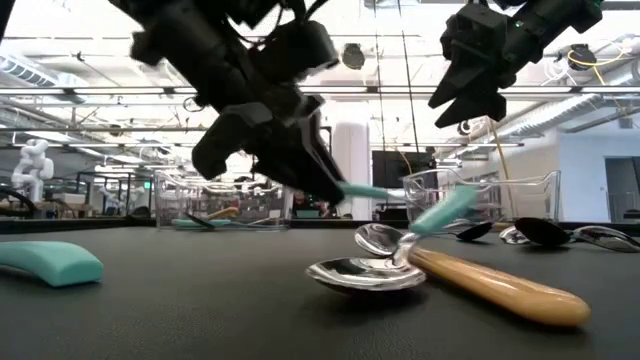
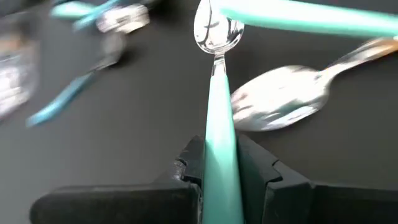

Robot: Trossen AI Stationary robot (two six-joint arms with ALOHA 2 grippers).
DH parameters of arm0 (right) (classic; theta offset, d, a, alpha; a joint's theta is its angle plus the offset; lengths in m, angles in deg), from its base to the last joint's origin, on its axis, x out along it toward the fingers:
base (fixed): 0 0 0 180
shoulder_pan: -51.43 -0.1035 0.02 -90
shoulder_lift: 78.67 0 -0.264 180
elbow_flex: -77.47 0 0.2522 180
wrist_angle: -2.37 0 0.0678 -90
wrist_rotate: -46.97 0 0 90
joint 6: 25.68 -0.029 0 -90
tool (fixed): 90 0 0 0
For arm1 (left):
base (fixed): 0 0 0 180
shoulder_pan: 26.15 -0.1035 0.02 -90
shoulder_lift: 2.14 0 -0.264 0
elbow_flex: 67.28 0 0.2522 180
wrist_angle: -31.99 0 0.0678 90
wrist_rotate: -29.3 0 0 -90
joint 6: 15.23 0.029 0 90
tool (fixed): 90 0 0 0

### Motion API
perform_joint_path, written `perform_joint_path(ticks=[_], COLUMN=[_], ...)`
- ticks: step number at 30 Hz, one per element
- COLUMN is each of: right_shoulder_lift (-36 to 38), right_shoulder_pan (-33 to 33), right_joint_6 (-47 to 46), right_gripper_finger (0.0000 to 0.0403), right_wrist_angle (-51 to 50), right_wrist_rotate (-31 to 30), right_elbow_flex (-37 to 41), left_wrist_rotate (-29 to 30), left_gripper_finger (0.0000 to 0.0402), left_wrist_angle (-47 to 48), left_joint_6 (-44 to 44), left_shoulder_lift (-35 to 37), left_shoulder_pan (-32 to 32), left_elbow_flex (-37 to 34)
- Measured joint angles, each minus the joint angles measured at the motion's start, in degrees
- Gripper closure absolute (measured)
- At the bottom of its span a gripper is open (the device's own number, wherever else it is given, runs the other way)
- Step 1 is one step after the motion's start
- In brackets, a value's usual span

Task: Sort silverware by color (type)
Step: Put the light blue spoon into the top right transparent bin

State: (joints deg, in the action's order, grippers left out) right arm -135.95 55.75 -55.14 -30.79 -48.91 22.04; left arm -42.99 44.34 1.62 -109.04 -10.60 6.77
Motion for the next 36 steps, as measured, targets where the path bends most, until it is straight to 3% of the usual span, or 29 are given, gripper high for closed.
perform_joint_path(ticks=[3,8,15,24,36], right_shoulder_lift=[-0.6,-2.2,-7.1,-10.8,-11.6], right_shoulder_pan=[-0.6,-1.8,-4.3,-5.4,-5.5], right_joint_6=[0.1,0.1,-0.6,0.4,1.0], right_gripper_finger=[0.0181,0.0181,0.0181,0.0181,0.0182], right_wrist_angle=[1.7,5.4,5.8,6.4,8.5], right_wrist_rotate=[0.0,-0.1,0.1,-0.3,-3.0], right_elbow_flex=[0.0,0.0,0.0,0.0,0.0], left_wrist_rotate=[9.2,19.4,29.4,32.7,33.2], left_gripper_finger=[0.0355,0.0355,0.0354,0.0354,0.0354], left_wrist_angle=[3.6,2.2,-1.2,-1.4,-9.4], left_joint_6=[-0.7,-4.2,-2.9,7.3,19.5], left_shoulder_lift=[1.8,2.1,2.1,2.0,2.0], left_shoulder_pan=[0.4,-0.2,-0.5,-0.1,1.8], left_elbow_flex=[0.0,0.0,0.0,0.0,0.0])
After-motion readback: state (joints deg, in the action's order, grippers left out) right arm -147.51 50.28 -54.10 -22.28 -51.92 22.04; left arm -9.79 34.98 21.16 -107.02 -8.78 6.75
